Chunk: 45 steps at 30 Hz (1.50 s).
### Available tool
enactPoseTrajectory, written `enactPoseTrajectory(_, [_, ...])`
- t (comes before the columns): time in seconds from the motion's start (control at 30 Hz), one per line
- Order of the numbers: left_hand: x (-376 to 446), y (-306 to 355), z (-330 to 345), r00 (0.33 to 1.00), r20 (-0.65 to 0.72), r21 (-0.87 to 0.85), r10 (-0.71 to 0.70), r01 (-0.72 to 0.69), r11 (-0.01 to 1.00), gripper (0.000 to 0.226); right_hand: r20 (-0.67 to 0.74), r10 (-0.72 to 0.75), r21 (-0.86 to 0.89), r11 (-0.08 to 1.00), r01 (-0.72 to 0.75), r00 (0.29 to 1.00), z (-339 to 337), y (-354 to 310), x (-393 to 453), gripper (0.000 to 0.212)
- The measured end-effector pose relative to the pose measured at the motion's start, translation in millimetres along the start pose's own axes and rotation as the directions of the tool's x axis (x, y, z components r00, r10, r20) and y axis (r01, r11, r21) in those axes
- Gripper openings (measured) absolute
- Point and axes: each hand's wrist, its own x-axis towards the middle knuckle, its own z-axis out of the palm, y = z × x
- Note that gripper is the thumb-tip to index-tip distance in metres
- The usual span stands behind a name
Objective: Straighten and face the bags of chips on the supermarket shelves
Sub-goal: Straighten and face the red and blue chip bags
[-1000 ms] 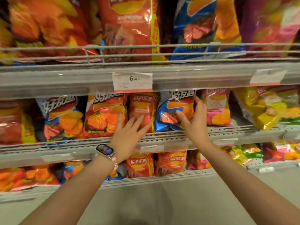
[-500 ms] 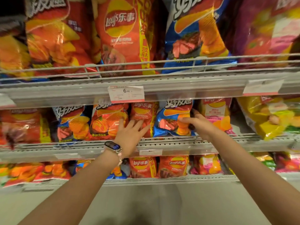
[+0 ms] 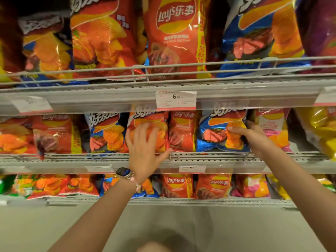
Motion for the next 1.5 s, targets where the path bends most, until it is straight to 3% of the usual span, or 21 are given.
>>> enactPoseTrajectory(0.1, [6,-11,-2,0.947,0.071,-0.057,-0.313,0.317,0.947,0.094,-0.021,-0.039,-0.018,0.999,0.038,0.999,-1,-5,-5,0.044])
enactPoseTrajectory(0.2, [16,-19,-3,0.801,0.283,-0.041,-0.527,0.559,0.828,0.127,-0.067,-0.075,0.002,0.997,0.075,0.995,0,-12,-8,0.03])
enactPoseTrajectory(0.3, [23,-20,0,0.763,0.336,-0.025,-0.552,0.593,0.805,0.137,-0.107,-0.079,0.042,0.996,0.084,0.991,2,-21,-12,0.015])
enactPoseTrajectory(0.43, [26,-11,3,0.71,0.409,0.065,-0.574,0.604,0.794,0.14,-0.099,-0.076,0.06,0.995,0.082,0.992,11,-27,-22,0.013])
enactPoseTrajectory(0.57, [30,-6,4,0.669,0.416,0.032,-0.616,0.666,0.745,0.139,-0.091,-0.114,0.024,0.993,0.117,0.989,21,-25,-34,0.021])
enactPoseTrajectory(0.7, [34,-4,1,0.697,0.365,-0.063,-0.618,0.68,0.73,0.131,-0.113,-0.145,0.002,0.989,0.146,0.983,32,-23,-40,0.04])
enactPoseTrajectory(0.93, [42,-12,-20,0.745,0.269,-0.229,-0.61,0.665,0.711,0.123,-0.089,-0.18,-0.036,0.983,0.178,0.98,48,-25,-45,0.027])
enactPoseTrajectory(1.07, [36,-30,-41,0.786,0.32,-0.304,-0.528,0.613,0.729,0.122,-0.047,-0.179,-0.041,0.983,0.178,0.983,59,-22,-53,0.044])
enactPoseTrajectory(1.13, [26,-41,-52,0.782,0.327,-0.298,-0.53,0.618,0.728,0.122,-0.036,-0.175,-0.049,0.984,0.173,0.984,68,-20,-55,0.047])
enactPoseTrajectory(1.3, [1,-78,-81,0.757,0.286,-0.34,-0.588,0.654,0.676,0.104,-0.039,-0.18,-0.069,0.982,0.177,0.983,98,-15,-49,0.032])
enactPoseTrajectory(1.5, [-6,-106,-95,0.764,0.242,-0.349,-0.598,0.644,0.681,0.104,-0.052,-0.205,-0.141,0.97,0.196,0.977,155,-13,-36,0.04])
